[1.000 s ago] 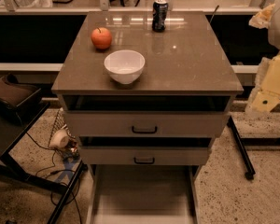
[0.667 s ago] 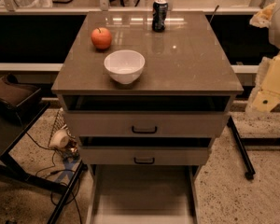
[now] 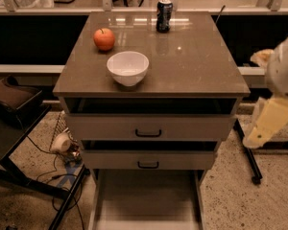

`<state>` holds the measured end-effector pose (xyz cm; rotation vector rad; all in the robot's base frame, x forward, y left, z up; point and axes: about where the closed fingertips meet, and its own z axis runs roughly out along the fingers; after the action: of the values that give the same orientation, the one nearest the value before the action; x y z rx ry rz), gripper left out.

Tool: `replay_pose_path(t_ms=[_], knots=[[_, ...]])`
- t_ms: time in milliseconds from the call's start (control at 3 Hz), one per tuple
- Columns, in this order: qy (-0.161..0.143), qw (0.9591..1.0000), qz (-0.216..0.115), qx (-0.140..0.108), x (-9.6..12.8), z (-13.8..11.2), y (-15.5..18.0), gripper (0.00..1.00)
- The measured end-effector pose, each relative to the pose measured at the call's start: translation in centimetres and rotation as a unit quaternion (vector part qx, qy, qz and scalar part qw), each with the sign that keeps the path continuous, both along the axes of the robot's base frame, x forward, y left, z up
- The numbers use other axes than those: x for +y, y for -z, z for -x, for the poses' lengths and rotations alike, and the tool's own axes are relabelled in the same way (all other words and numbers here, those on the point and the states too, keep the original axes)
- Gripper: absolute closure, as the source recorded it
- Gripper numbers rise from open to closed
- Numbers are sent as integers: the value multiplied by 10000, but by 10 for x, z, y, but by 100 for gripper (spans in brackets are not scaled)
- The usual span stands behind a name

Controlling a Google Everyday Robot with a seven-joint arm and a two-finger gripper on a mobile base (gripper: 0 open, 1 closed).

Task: Close bottom drawer

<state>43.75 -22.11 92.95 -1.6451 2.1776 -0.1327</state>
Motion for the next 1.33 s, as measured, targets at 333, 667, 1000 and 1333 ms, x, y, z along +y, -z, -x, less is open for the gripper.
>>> replay_pose_path(t_ms=[333, 667, 1000, 1333], knots=[[50, 9991, -430, -21, -23, 17, 90, 0], [29, 9982, -588, -74, -36, 42, 160, 0], [-10, 9989, -462, -96, -35, 54, 230, 0], [86, 9985, -346, -424, -40, 44, 239, 0]])
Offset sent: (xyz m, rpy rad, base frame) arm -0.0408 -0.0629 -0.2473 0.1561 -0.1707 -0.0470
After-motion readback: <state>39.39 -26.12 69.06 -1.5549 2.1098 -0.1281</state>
